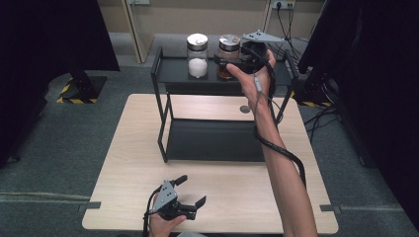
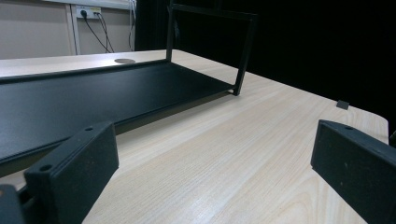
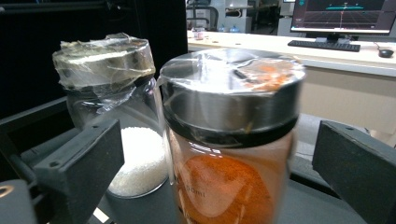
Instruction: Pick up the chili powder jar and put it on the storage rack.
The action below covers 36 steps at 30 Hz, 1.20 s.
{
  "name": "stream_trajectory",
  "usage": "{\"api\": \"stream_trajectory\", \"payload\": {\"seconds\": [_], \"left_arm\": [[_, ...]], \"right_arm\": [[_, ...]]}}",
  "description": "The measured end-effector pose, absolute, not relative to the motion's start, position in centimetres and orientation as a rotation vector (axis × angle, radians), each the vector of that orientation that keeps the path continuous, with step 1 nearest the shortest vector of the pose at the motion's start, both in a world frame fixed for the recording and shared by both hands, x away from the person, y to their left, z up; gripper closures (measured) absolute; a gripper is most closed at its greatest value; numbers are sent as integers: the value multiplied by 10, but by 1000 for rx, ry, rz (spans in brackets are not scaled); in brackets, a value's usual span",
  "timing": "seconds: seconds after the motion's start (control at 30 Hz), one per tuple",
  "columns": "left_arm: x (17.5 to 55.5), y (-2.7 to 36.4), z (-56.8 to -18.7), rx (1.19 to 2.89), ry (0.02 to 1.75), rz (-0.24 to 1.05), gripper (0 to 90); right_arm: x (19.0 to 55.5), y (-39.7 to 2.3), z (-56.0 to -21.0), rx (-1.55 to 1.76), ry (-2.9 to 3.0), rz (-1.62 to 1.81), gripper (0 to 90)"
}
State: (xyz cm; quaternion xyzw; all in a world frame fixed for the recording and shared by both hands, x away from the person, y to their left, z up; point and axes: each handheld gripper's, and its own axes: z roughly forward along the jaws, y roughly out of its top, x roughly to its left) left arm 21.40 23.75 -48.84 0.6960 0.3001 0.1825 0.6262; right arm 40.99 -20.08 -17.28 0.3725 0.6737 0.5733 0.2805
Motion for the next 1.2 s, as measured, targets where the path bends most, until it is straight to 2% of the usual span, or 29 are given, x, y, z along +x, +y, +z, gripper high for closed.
{"api": "stream_trajectory", "payload": {"seconds": [0.8, 1.2], "left_arm": [[214, 237, -489, 1596, 689, 420, 3], [214, 237, -489, 1596, 690, 421, 3]], "right_arm": [[375, -225, -186, 907, 1787, 1648, 3], [349, -242, -209, 851, 1799, 1714, 3]]}}
